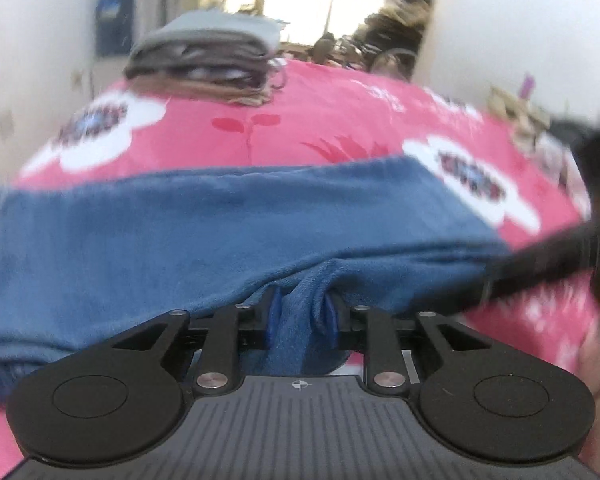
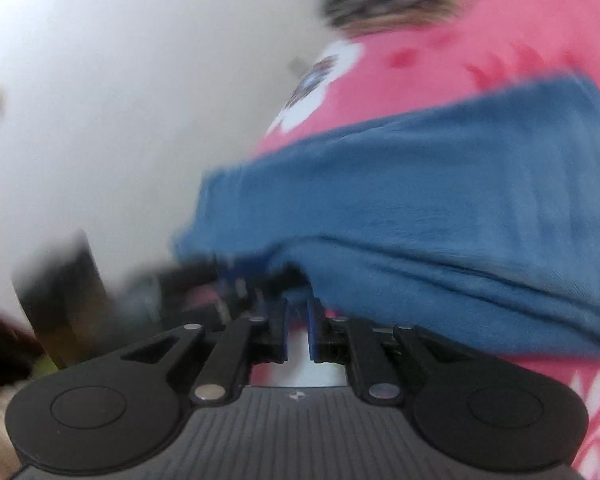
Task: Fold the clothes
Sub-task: 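Hold the jeans edge with both tools beside each other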
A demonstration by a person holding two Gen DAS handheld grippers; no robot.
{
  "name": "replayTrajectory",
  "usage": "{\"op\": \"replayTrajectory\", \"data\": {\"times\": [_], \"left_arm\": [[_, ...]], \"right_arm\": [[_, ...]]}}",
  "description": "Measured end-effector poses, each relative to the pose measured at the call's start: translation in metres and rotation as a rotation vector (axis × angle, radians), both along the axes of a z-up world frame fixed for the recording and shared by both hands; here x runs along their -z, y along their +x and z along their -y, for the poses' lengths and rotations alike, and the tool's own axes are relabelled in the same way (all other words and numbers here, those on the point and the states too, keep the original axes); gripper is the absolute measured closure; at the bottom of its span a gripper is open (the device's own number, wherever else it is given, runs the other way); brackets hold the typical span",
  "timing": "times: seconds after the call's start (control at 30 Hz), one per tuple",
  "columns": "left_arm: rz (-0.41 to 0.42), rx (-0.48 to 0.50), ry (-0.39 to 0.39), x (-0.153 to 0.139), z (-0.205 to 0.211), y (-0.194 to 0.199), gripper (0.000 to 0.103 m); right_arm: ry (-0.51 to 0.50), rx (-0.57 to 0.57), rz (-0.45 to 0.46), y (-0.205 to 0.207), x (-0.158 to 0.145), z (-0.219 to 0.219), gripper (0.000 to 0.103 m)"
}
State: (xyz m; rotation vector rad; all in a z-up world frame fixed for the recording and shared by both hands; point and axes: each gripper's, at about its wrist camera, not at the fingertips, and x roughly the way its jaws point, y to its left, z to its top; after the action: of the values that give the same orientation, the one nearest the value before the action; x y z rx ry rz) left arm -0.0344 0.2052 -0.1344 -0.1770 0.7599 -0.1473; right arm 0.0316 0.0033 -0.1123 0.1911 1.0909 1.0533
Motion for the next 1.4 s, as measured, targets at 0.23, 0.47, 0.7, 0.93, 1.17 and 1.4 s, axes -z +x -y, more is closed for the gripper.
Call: {"op": "replayTrajectory", "data": {"times": [0.23, 0.47, 0.7, 0.93, 1.17, 1.4], "left_arm": [[0.011, -0.025, -0.031, 0.001, -0.002, 0.0, 0.08], [0.002, -0.043, -0.077, 0.002, -0.009, 0.003, 0.08], [-0.017, -0.011, -0.052, 0.006, -0.001, 0.007, 0.072], [0.014, 0.03, 0.103, 0.013, 0.021, 0.011, 0.073], [0.108, 0.127, 0.376, 0.019, 0.051, -0.008, 0.085], [0.118, 0.148, 0.382, 0.021, 0.047, -0.016, 0.085]], "right_arm": [[-0.077, 0.181, 0.17, -0.03, 0.007, 0.004, 0.092], [-0.044, 0.207, 0.229, -0.025, 0.012, -0.001, 0.092], [-0.141, 0.149, 0.261, -0.024, 0.03, -0.02, 0.093], [-0.199, 0.115, 0.189, -0.026, 0.037, -0.012, 0.095], [-0.026, 0.008, 0.02, -0.016, 0.014, 0.015, 0.089], [-0.047, 0.083, 0.006, 0.003, 0.016, 0.018, 0.088]]}}
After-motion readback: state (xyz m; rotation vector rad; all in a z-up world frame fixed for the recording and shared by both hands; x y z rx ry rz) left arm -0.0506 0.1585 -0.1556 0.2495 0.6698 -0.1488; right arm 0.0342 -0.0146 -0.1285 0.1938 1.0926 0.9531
